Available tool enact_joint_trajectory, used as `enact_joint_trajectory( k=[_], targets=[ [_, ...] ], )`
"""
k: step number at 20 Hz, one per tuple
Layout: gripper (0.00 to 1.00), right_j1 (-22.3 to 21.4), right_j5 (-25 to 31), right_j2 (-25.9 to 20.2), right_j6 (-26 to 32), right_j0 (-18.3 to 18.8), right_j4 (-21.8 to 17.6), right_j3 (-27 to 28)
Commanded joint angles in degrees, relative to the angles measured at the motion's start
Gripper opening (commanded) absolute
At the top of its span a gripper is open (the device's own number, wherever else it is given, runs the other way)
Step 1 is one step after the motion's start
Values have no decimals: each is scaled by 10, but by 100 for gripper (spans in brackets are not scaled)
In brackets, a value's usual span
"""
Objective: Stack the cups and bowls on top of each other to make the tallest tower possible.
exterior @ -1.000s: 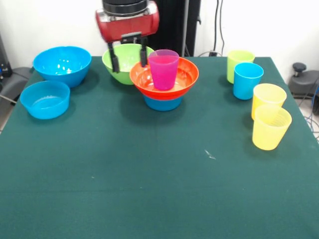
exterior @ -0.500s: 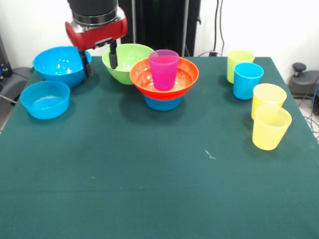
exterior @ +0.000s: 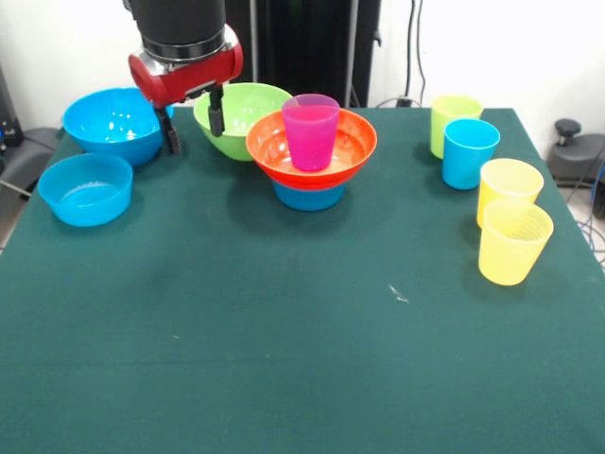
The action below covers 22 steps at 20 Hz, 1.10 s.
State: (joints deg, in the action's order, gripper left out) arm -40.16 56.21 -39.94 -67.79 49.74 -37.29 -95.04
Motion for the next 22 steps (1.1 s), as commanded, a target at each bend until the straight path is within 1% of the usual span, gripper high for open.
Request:
enact_joint_trajectory(
  k=[1, 8, 12, 14, 17, 19, 22],
  targets=[
    [100, 15, 66, -14, 185, -22, -56, -1],
    [100, 6, 113, -35, 237, -6, -49, -11],
    [100, 2, 143, -52, 285, 3, -54, -16],
    [100, 2, 153, -56, 294, 3, -60, -17],
    [100, 8, 162, -58, 291, 0, -65, -18],
    [100, 11, 178, -56, 301, 0, -70, -17],
    [100, 18, 180, -58, 313, 5, -67, -17]
  ],
)
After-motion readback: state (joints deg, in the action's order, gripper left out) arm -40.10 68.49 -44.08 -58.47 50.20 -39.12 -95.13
